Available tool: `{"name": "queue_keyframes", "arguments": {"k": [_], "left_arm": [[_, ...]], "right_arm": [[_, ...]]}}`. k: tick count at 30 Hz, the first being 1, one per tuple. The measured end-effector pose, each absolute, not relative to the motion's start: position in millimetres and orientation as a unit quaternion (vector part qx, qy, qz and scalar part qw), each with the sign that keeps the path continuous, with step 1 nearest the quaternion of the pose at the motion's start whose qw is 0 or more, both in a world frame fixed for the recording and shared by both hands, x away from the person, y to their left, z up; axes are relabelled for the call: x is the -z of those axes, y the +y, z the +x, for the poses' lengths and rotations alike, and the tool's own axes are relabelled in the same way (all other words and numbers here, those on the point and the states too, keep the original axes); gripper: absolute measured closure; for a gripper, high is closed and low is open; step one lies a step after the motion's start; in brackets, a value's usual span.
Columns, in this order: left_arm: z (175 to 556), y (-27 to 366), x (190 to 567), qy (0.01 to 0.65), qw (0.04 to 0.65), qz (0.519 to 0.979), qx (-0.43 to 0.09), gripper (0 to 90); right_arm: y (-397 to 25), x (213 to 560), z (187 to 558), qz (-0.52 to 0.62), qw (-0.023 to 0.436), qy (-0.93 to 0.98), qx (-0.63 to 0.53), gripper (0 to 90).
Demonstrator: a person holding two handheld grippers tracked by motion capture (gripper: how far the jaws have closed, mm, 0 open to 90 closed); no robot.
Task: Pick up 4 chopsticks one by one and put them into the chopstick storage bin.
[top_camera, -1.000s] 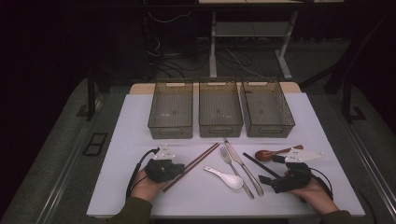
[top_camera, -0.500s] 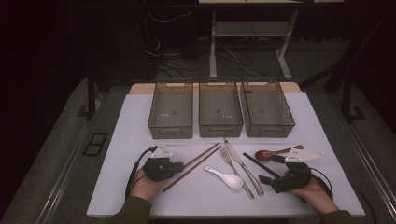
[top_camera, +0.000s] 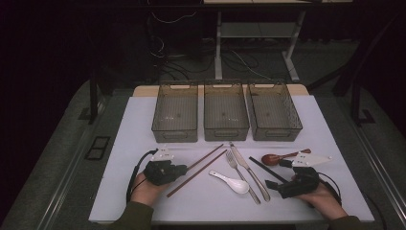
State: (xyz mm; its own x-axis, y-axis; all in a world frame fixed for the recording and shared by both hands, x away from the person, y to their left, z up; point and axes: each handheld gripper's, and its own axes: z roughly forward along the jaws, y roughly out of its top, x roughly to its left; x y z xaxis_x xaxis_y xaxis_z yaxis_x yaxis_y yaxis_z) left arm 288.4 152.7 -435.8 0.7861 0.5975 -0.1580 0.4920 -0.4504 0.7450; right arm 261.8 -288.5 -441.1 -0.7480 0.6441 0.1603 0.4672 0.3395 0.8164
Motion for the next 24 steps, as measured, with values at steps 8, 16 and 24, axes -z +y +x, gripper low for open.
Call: {"name": "queue_keyframes", "arguments": {"k": [8, 16, 24], "left_arm": [[284.8, 152.1, 428.2, 0.316, 0.424, 0.846, -0.062, 83.0], [281.7, 145.7, 419.3, 0.302, 0.43, 0.848, -0.067, 83.0], [280.2, 142.4, 409.3, 0.289, 0.436, 0.849, -0.077, 83.0]], "right_arm": [[-288.7, 440.7, 261.4, 0.342, 0.095, 0.813, -0.462, 2.7], [-288.9, 440.7, 261.6, 0.341, 0.096, 0.813, -0.462, 2.7], [-289.2, 439.6, 261.1, 0.345, 0.091, 0.809, -0.467, 2.7]]}}
